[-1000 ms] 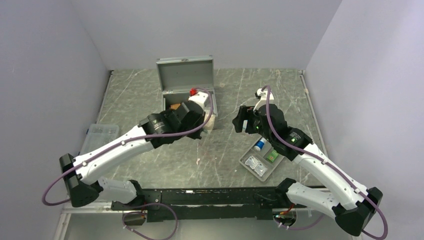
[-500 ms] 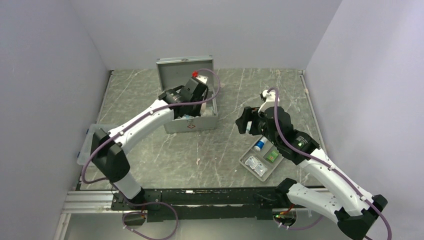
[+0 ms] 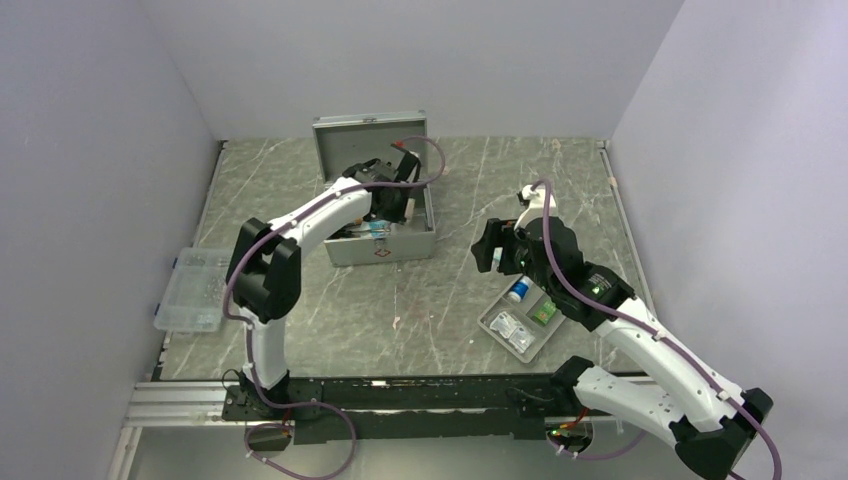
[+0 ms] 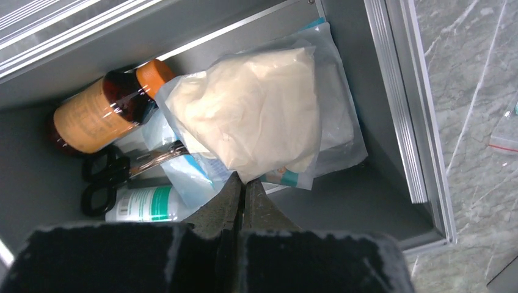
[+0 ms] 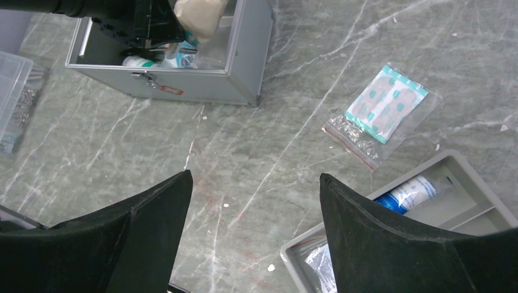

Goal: Organize the medicine kit

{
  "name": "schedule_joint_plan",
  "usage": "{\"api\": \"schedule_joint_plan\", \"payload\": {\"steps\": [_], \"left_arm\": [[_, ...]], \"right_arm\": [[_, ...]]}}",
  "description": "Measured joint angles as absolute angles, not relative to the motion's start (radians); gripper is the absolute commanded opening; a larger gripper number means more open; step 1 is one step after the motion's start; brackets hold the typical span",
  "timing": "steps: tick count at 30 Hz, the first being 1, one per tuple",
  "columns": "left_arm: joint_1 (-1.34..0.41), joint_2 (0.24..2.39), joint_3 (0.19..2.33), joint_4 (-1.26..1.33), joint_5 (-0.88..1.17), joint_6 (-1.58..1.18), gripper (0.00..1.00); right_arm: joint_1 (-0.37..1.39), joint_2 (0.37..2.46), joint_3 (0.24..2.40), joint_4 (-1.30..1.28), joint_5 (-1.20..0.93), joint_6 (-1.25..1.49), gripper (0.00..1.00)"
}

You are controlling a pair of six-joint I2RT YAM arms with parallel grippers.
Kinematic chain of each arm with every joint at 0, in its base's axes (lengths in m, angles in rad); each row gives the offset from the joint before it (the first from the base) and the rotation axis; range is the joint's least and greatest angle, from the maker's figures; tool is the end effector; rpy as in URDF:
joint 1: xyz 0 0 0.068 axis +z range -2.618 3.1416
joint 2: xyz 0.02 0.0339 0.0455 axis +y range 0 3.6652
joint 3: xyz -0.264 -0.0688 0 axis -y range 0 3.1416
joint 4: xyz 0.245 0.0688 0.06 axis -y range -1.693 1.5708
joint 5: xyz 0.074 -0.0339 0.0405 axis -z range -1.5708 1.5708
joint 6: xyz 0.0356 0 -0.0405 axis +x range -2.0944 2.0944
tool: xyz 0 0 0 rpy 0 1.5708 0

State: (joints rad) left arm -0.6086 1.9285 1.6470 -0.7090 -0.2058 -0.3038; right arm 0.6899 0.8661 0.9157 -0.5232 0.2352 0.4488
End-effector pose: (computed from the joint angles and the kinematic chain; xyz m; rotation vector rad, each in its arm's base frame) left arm 0.3521 -0.2365 0.2593 0.3072 2.5140 -0.0983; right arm 0.1498 0.1129 0.3371 -0.1000 2.0610 0.4733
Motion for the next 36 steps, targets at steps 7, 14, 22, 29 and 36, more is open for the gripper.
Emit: {"api": "schedule_joint_plan", "payload": {"steps": [7, 14, 22, 29, 36], "left_arm": [[-0.607, 1.961, 1.660, -0.693, -0.170, -0.301, 0.43], [-0.609, 1.940, 1.616, -0.659, -0.149, -0.300, 0.61], [-0.642, 1.800, 1.591, -0.686, -0.174, -0.307, 0.77], [-0.719, 1.595, 1.554, -0.706, -0.231, -0.311, 0.99], [-0.727, 1.429, 1.396, -0.723, -0.237, -0.312, 0.99]], "right_arm": [[0.690, 0.876, 0.911, -0.530, 0.268, 0.456, 0.82], [0.653, 0.995, 0.912, -0.530, 0.316, 0.466, 0.80], [0.492, 1.209, 0.912, -0.502, 0.301, 0.516, 0.73], [0.428, 1.357, 0.912, -0.458, 0.286, 0.559, 0.65], [0.385, 1.522, 0.933, -0.428, 0.287, 0.570, 0.54]]}}
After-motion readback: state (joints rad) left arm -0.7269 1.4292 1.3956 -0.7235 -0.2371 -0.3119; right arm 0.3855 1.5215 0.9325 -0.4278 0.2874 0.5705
